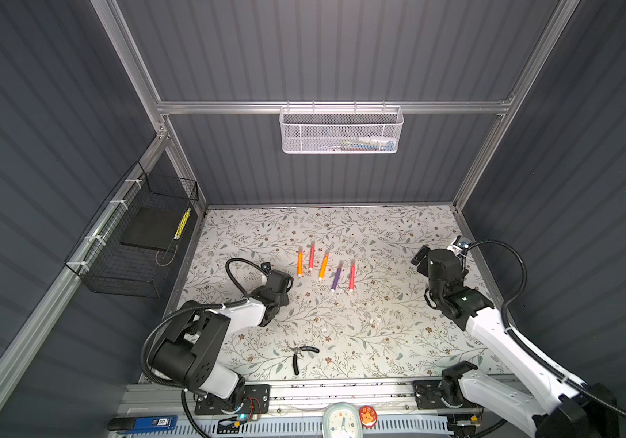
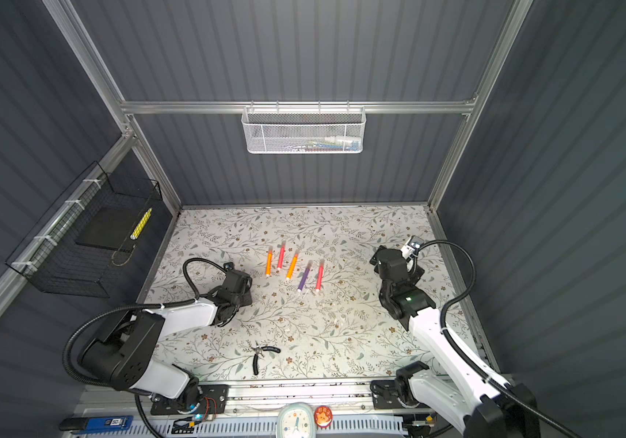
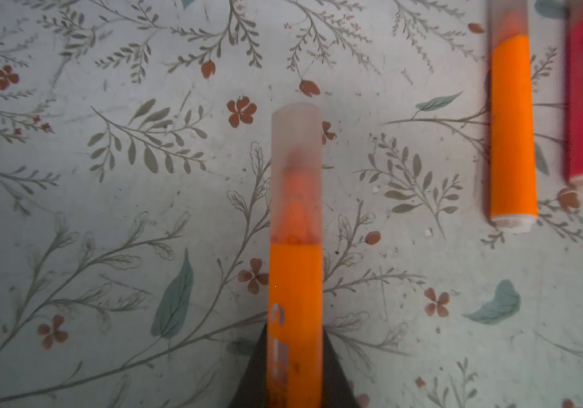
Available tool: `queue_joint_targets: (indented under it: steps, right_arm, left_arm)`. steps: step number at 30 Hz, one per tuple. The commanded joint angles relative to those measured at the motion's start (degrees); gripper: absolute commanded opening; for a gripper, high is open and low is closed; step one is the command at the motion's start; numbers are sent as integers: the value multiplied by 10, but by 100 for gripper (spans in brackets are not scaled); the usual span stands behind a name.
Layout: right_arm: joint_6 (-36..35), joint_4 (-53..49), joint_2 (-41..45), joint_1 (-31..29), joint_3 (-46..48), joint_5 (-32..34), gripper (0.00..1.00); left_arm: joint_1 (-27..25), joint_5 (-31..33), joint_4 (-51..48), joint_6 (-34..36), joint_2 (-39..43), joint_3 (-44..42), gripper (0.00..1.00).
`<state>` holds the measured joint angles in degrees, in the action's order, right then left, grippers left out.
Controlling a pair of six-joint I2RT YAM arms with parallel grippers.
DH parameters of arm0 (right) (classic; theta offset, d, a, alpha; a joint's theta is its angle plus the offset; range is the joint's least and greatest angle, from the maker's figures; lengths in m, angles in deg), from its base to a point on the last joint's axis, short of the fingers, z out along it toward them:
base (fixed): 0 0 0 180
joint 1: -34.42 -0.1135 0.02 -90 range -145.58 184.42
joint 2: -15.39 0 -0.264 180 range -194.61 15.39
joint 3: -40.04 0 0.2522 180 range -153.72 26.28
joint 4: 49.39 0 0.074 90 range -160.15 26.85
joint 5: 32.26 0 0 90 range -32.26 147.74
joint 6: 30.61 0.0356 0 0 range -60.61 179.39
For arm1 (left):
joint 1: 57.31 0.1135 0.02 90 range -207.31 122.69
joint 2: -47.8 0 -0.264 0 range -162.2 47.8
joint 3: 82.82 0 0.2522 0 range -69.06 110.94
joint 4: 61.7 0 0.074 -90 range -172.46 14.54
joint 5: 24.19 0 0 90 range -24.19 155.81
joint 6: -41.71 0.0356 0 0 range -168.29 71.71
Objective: Insert the pens into the pen caps
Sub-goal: 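Release the capped orange marker on the table and raise the left gripper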
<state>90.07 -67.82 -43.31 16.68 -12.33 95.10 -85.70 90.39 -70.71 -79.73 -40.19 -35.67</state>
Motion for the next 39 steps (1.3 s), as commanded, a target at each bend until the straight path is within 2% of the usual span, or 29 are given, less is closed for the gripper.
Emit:
queue_joint_targets:
  steps: [1, 3, 9, 12, 15, 17, 19, 23, 24, 26, 29, 32, 34, 35, 36, 38, 39]
  right_arm:
    - [-139, 91, -38, 44, 46, -22, 99]
    - [-180, 150, -79, 65, 68, -38, 99]
    - [-208, 289, -183, 106, 89, -78, 99]
    - [-204, 298, -209, 119, 75, -71, 99]
    - [-198, 327, -187, 135, 106, -94, 99]
    - [-227, 379, -168, 136, 137, -116, 99]
    - [-250, 429, -165, 138, 156, -134, 99]
    - [-289, 464, -178, 143, 159, -195, 99]
    - [-295, 488, -185, 145, 171, -209, 99]
    - [-299, 625, -233, 160, 209, -240, 99]
    - [-267, 632, -254, 197, 209, -291, 99]
    - [-266, 602, -243, 198, 203, -301, 99]
    - [-267, 626, -250, 197, 210, -300, 99]
    - [-266, 618, -246, 198, 208, -299, 99]
    - [-265, 611, -244, 198, 207, -299, 99]
    - [-266, 621, -248, 198, 208, -300, 99]
    - [-266, 618, -247, 198, 208, -299, 99]
  left_arm:
    - [4, -25, -9, -15, -38, 35, 0]
    - [6, -31, -8, -16, -54, 42, 0]
    - [8, -49, -27, -6, -74, 76, 0]
    - [10, -67, -39, 10, -102, 114, 10]
    - [11, -60, -40, 19, -136, 145, 21]
    - [14, -63, -37, 20, -161, 160, 27]
    - [15, -68, -40, 22, -188, 179, 29]
    - [15, -62, -32, 18, -212, 190, 32]
    - [15, -61, -29, 16, -215, 188, 33]
    - [15, -55, -27, 14, -215, 185, 36]
    - [15, -48, -20, 16, -185, 173, 50]
    - [16, -71, -23, 36, -131, 169, 69]
    - [16, -58, -49, 45, -82, 177, 85]
    - [16, -41, -63, 46, -55, 180, 96]
    - [17, -5, -82, 46, -23, 182, 99]
    - [27, 64, -123, 46, 39, 186, 99]
    - [36, 119, -142, 38, 67, 184, 99]
